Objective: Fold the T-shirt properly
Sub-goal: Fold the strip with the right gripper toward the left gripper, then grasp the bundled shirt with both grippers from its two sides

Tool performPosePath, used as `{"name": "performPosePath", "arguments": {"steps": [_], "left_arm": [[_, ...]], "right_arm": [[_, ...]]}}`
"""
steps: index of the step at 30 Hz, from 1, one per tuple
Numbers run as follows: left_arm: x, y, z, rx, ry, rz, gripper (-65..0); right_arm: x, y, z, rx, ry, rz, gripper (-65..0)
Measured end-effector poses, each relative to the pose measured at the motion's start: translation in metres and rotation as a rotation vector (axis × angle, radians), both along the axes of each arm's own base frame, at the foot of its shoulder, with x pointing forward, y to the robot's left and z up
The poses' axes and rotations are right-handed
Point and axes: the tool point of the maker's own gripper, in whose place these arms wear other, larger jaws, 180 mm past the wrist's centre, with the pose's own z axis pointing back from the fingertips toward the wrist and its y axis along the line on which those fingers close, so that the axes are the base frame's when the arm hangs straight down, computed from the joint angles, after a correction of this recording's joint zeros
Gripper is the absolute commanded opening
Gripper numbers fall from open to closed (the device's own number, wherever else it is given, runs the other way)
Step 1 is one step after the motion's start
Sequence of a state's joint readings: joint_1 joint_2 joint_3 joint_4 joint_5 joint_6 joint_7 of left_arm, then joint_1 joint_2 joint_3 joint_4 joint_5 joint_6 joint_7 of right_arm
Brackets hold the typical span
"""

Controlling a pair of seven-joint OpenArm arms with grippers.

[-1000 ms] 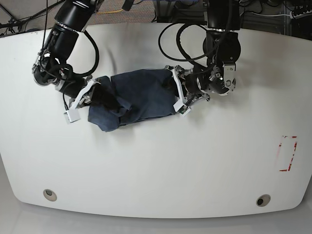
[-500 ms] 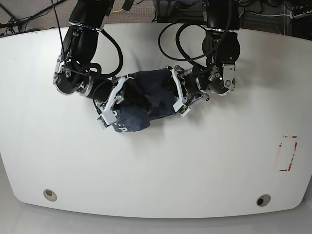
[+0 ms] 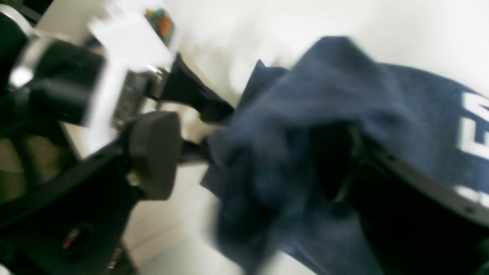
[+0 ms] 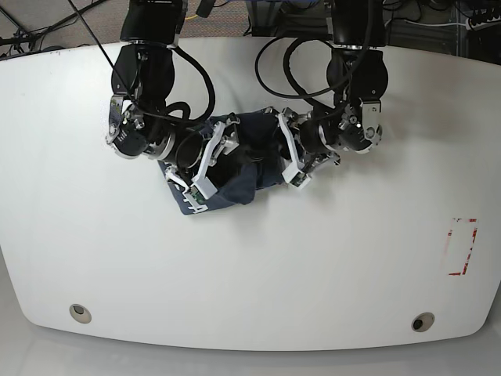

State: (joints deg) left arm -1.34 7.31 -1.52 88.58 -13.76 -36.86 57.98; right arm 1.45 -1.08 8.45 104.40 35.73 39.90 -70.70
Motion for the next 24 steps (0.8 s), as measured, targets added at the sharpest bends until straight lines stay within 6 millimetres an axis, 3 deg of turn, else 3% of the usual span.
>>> {"name": "performPosePath", "arguments": {"steps": [3, 9, 12, 14, 18, 24], "left_arm": [[0.012, 0.006, 0.017, -0.084, -0.056, 0.062, -39.0], [0.024, 0.019, 0.044, -0.253, -0.103, 0.153, -39.2], [0.032, 0.048, 0.066, -0.241, -0.182, 0.195, -39.2], [0.039, 0.070, 0.077, -0.224, -0.227, 0.232, -39.2], [0.040, 0.109, 0.076, -0.162, -0.245, 0.293, -39.2], [0.030, 0.165, 0.071, -0.067, -0.241, 0.376, -39.2]], "right_arm": [[0.001, -0.006, 0.009, -0.083, -0.056, 0.000, -12.2], [-0.010, 0.023, 0.022, -0.119, -0.129, 0.121, -15.7], [-0.008, 0.018, 0.022, -0.121, -0.127, 0.109, -20.0], [-0.002, 0.001, 0.020, -0.137, -0.123, 0.055, -21.6], [0.008, -0.025, 0.022, -0.139, -0.127, -0.037, -21.9], [0.008, -0.020, -0.001, -0.112, -0.047, -0.029, -22.2]]}}
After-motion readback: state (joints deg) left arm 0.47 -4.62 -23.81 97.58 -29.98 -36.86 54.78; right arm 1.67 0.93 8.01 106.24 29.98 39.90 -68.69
